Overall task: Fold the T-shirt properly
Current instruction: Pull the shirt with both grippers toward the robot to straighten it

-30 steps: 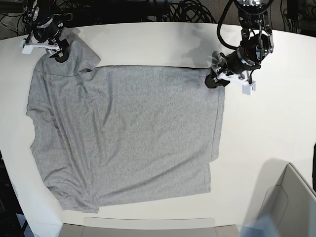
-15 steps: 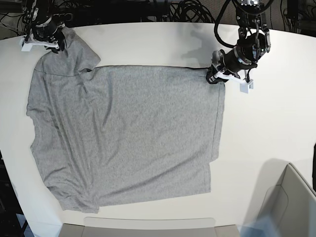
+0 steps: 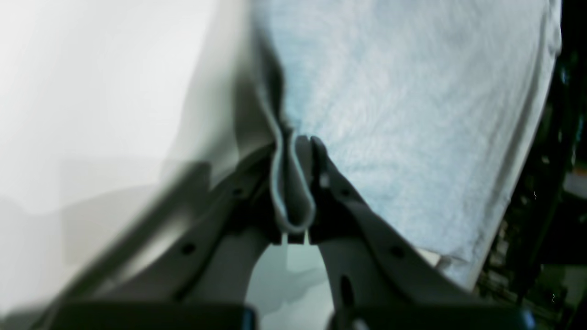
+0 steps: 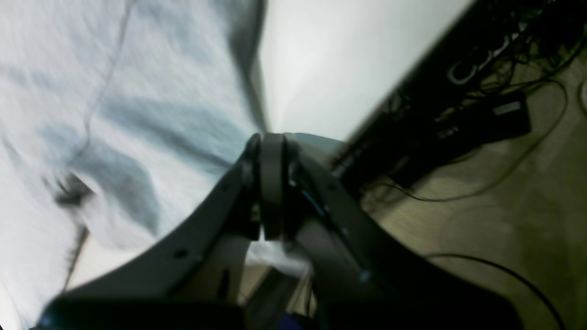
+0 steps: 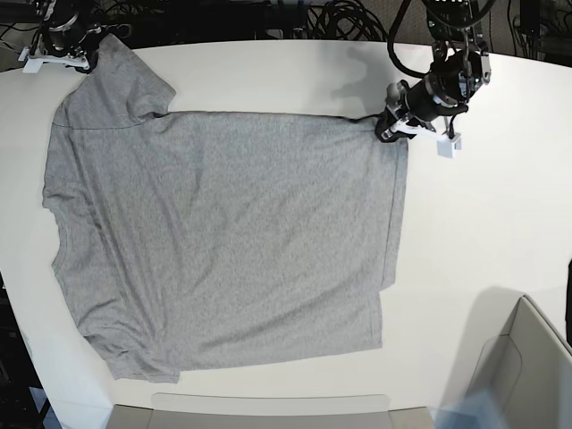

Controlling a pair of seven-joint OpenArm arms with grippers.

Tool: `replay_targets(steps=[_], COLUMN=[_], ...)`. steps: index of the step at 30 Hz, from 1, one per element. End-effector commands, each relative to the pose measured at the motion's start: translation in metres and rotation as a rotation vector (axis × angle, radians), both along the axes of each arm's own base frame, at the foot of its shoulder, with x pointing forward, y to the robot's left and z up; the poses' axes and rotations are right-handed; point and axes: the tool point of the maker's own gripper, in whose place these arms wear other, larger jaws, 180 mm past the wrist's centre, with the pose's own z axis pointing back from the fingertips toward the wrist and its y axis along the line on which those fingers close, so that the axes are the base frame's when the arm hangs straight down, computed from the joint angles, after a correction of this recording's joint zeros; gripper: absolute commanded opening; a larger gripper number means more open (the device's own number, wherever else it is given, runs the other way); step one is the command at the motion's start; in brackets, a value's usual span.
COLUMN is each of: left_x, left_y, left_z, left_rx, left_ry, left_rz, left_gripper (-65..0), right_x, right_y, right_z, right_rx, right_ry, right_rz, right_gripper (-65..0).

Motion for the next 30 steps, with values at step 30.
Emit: replay_targets(steps=[30], left_x=[-0.042], left_y=[0.077], left_z=[0.015], left_rx=[0.167], left_ry=[0.035], left_rz=[0.103], left_gripper=[-65.0], right_x=[0.000], right_y=[0.000], right_z=[0.058], right_rx=[-0.094], right_ry=[-0.121], right_rz=[0.102], right_gripper=[-64.6])
